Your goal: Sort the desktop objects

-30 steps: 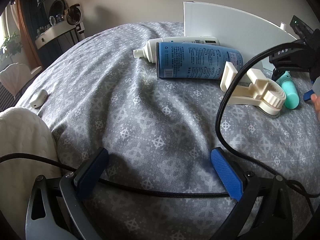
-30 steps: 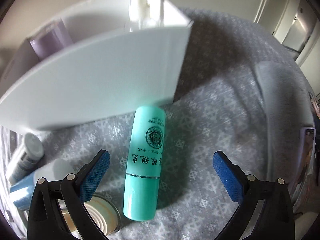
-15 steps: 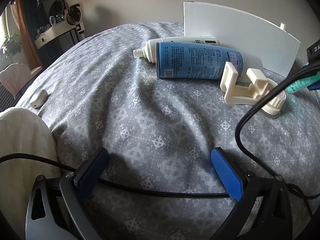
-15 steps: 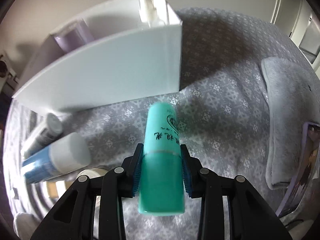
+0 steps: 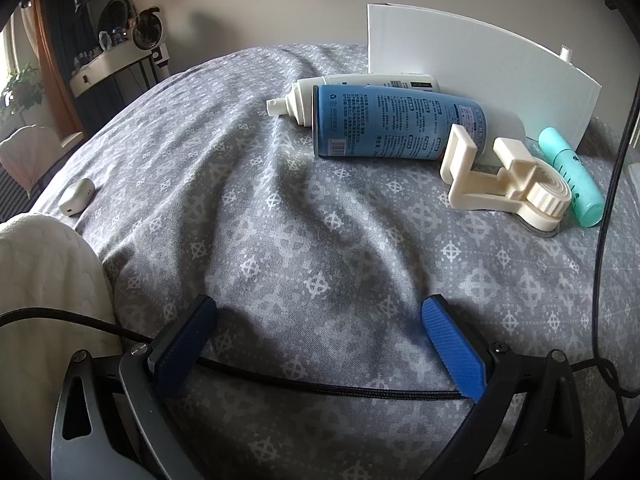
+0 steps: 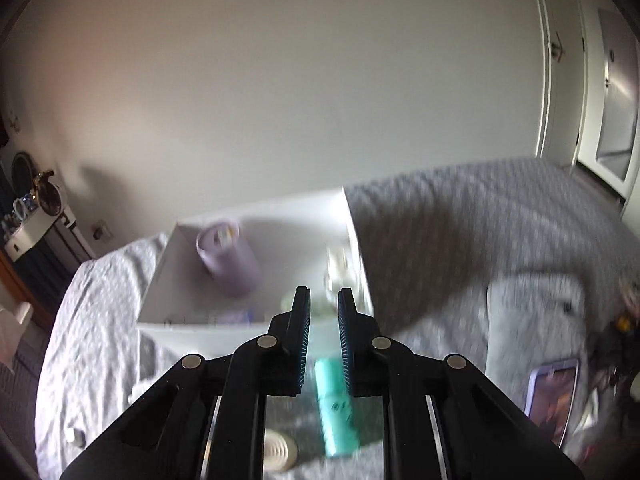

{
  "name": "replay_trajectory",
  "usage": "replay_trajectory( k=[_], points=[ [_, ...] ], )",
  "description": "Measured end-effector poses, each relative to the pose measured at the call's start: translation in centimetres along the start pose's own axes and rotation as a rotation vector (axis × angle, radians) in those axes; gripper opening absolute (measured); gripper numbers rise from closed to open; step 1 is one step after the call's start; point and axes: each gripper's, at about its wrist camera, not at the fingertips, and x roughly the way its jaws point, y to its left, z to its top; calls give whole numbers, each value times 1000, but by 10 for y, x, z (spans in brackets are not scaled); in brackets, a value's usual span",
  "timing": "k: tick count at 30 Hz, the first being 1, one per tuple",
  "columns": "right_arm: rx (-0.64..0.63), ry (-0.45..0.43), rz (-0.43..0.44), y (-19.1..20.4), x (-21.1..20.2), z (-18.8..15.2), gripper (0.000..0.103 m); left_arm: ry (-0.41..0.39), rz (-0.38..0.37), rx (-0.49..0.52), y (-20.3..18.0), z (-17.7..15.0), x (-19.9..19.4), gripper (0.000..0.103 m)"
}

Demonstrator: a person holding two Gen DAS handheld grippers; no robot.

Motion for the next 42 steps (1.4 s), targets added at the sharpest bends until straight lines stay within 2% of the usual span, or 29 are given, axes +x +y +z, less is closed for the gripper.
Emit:
replay_trajectory(
  k=[3,5,6,7,8,9,11,14,17,19,21,22,23,24,26,29,34,37,42],
  points=[
    [2,-15,9,1,5,16,11,1,-2,0,-1,-1,1,103],
    [0,1,9,-3,12,9,15,1,-1,1,-1,-1,2,103],
    [8,40,-1,-8,17,-2,32,1,1,2,-1,-1,1,103],
    [25,91,-7,-13,24,-15,45,1,2,3,-2,-1,2,103],
    [41,143,5,-18,31,-31,70,1,3,4,-3,-1,1,103],
    [49,170,21,-23,36,-47,77,1,4,5,-3,-1,1,103],
    [33,226,8,-24,45,-78,77,1,4,5,-3,-1,1,103],
    [-57,400,-50,-16,78,-118,77,1,4,5,-3,-1,1,103],
    [-113,516,-101,-10,106,-139,76,1,4,4,-3,-1,1,103],
    [-158,562,-115,-2,120,-145,72,1,3,4,-3,-1,1,103],
    [-209,608,-124,5,131,-150,62,1,4,4,-3,-1,1,103],
    [-231,607,-128,8,132,-151,61,1,4,4,-3,-1,1,103],
    [-245,594,-120,9,130,-150,53,1,3,4,-3,-1,1,103],
    [-249,586,-103,10,127,-149,32,1,4,4,-3,-1,1,103],
    [-242,578,-95,7,118,-150,32,1,4,4,-3,-1,1,103],
    [-181,538,-33,-6,96,-151,32,1,3,4,-3,-1,1,103],
    [-137,403,13,-19,42,-138,32,1,4,4,-3,-1,1,103],
    [-117,299,24,-22,11,-115,32,1,3,4,-3,-1,1,103],
    [-50,134,7,-6,-1,-45,32,1,3,4,-3,-1,1,103]
  ],
)
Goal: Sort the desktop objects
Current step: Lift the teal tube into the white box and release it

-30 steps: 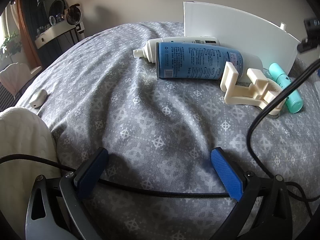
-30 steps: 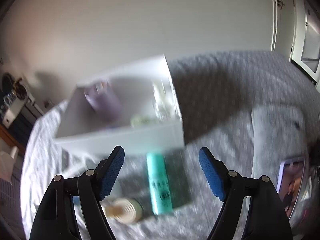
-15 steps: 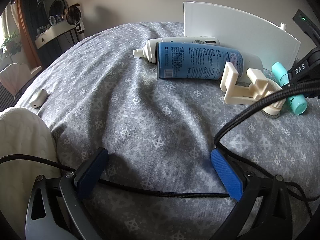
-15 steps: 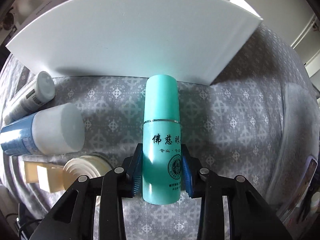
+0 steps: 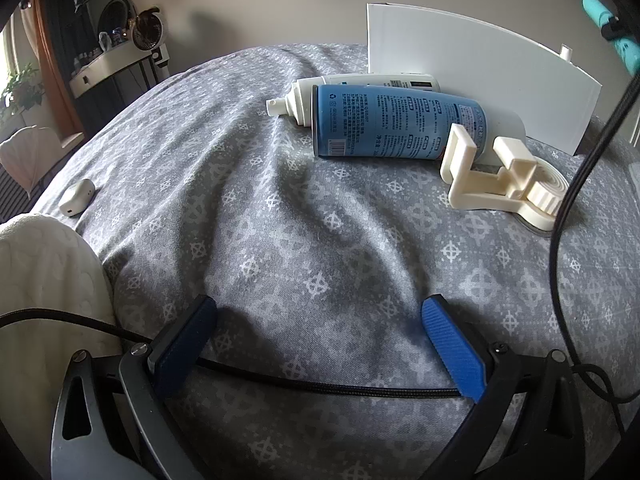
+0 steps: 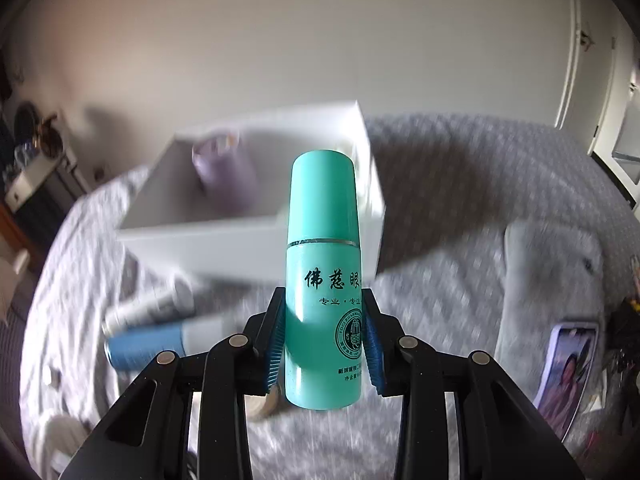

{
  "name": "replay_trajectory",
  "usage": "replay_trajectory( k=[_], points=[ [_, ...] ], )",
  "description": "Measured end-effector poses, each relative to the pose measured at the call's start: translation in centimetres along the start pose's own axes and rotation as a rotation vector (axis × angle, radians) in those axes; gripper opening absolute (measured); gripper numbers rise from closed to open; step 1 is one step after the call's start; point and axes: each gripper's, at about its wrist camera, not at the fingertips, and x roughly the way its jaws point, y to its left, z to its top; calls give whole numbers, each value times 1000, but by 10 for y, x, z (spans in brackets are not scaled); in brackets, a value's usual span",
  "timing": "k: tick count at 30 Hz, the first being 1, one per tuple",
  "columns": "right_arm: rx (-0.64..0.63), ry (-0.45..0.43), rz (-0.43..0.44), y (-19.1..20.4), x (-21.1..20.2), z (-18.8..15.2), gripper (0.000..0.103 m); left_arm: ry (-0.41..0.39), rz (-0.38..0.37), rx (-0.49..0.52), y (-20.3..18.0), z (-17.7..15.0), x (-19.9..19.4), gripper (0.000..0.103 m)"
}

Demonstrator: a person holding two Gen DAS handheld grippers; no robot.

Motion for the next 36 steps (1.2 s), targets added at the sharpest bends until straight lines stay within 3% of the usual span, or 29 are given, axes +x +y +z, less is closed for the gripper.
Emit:
replay_trajectory(
  k=[5,9,14,16,19,21,24,29,34,36],
  points=[
    [4,-57,-67,5,14,66,32,0,0,0,0,0,0,103],
    [-31,-54,-113,28,45,97,32,0,0,0,0,0,0,103],
    [-97,38,-170,53,98,107,32,0,0,0,0,0,0,103],
    [-128,94,-204,59,122,94,34,0,0,0,0,0,0,103],
    [-201,44,-241,73,119,80,52,0,0,0,0,0,0,103],
    [-223,16,-227,78,110,70,75,0,1,0,0,-1,0,103],
    [-223,-44,-228,76,86,49,87,0,0,0,0,-1,0,103],
    [-141,-1,-199,44,51,-11,95,1,-2,-1,0,-1,0,103],
    [26,161,-225,-6,43,-97,100,26,-24,10,1,2,0,103],
    [80,212,-231,-24,42,-126,100,94,-43,87,-2,8,-2,103]
  ],
)
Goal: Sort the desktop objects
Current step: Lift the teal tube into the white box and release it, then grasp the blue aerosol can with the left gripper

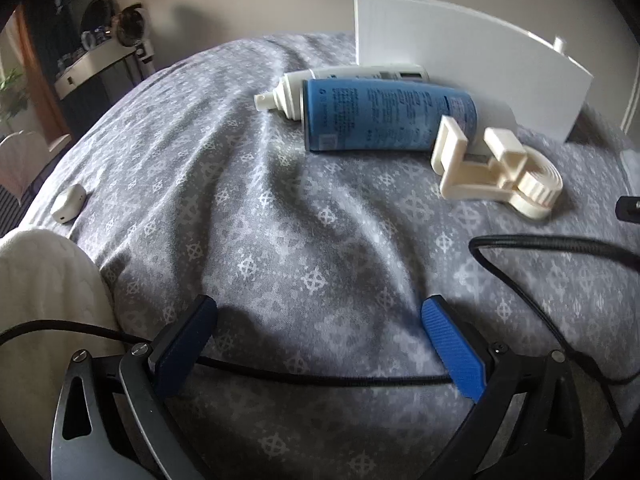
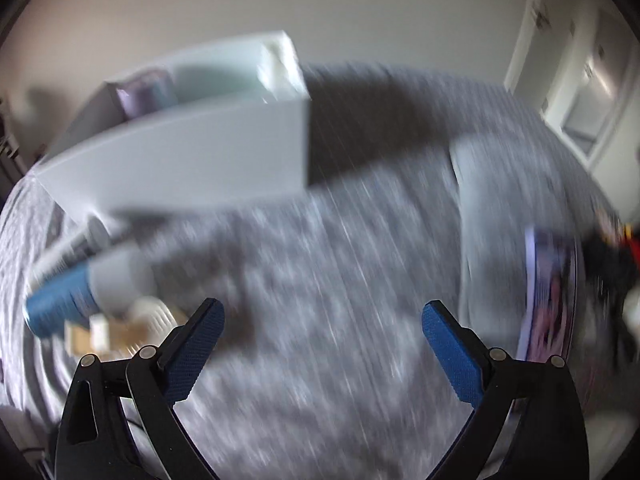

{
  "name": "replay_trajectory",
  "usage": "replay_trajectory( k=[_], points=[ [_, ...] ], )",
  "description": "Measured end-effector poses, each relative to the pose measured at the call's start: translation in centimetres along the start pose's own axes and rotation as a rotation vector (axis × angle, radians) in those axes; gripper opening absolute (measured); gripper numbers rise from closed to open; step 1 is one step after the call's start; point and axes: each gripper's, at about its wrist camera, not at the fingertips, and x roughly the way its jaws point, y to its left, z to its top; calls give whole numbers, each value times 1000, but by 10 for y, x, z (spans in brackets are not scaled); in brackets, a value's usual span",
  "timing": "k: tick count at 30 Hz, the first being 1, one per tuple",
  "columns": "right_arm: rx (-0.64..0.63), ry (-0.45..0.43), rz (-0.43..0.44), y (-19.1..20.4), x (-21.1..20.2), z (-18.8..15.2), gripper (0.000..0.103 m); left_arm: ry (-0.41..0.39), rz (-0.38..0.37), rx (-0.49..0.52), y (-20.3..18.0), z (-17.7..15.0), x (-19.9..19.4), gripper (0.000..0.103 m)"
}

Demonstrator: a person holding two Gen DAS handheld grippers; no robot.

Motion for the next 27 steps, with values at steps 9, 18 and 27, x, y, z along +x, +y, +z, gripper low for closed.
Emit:
replay_trajectory(
  k=[9,18,27],
  points=[
    [131,71,-43,-44,7,-36,100,-36,-75,158,19,35,-82,103],
    [-123,3,-1,30,-3,-82,103,-198,-69,623,-12,97,-60,103],
    [-84,-47,23,35,0,-86,103,-135,31,971,-65,109,26,103]
  ],
)
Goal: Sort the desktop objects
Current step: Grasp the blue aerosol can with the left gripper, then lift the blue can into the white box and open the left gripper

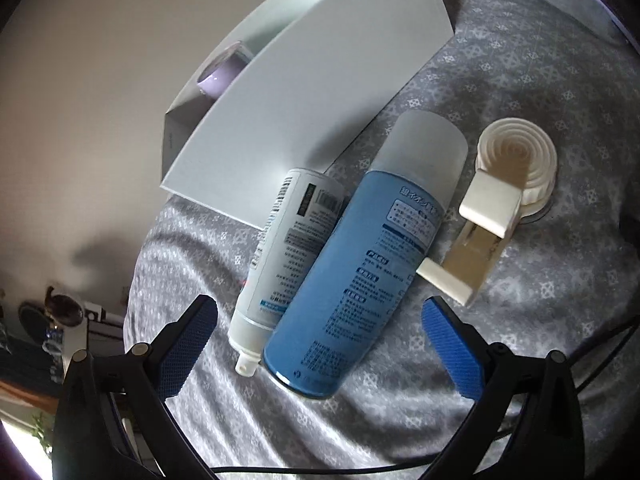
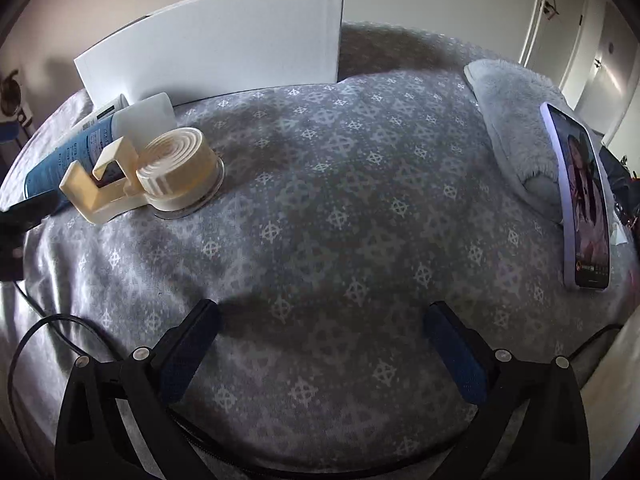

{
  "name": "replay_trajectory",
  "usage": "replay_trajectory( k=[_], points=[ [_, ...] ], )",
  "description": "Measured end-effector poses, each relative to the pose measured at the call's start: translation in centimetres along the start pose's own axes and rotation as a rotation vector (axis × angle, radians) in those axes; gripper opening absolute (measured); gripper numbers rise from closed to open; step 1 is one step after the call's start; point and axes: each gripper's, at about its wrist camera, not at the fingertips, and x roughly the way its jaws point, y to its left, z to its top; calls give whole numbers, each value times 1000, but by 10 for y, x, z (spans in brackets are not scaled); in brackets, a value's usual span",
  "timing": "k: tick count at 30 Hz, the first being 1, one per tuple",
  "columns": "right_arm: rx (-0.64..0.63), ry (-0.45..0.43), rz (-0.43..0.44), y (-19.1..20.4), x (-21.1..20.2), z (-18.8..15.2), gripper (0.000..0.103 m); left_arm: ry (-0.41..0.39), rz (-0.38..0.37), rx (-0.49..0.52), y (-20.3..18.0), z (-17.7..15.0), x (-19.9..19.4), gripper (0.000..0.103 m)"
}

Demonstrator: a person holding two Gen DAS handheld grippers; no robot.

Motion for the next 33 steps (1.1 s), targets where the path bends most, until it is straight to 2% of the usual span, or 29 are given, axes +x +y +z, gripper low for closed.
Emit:
replay_trajectory(
  k=[4,5,7,12,14,16,18,20,22,23,24,26,30,33],
  points=[
    [10,-47,-27,6,1,-7,103,89,-117,-7,-13,8,19,102],
    [11,-51,-32,7,2,-6,103,91,-119,-20,-14,10,18,101],
    [15,-60,-41,9,3,-6,103,90,-175,-50,-14,14,12,101],
    [17,-62,-41,8,2,-5,103,76,-505,-68,-17,25,-4,101],
    [19,-63,-43,8,2,-5,103,106,-527,-80,-21,30,4,100],
    [20,-65,-46,8,2,-5,103,167,-480,-113,-25,35,23,100],
    [21,-65,-44,8,2,-6,103,214,-506,-203,-22,39,41,102],
    [20,-64,-46,8,2,-5,103,216,-521,-288,-14,44,46,102],
    [22,-65,-45,8,3,-5,103,211,-538,-343,-8,50,46,91],
    [21,-65,-45,8,3,-5,103,199,-536,-356,-5,51,43,71],
    [21,-65,-46,8,3,-5,103,193,-524,-374,-1,52,40,57],
    [21,-65,-45,8,3,-5,103,188,-584,-434,8,47,38,51],
    [20,-65,-45,8,3,-6,103,189,-658,-544,22,25,28,51],
    [20,-65,-45,7,3,-6,103,140,-761,-652,38,5,8,50]
  ],
)
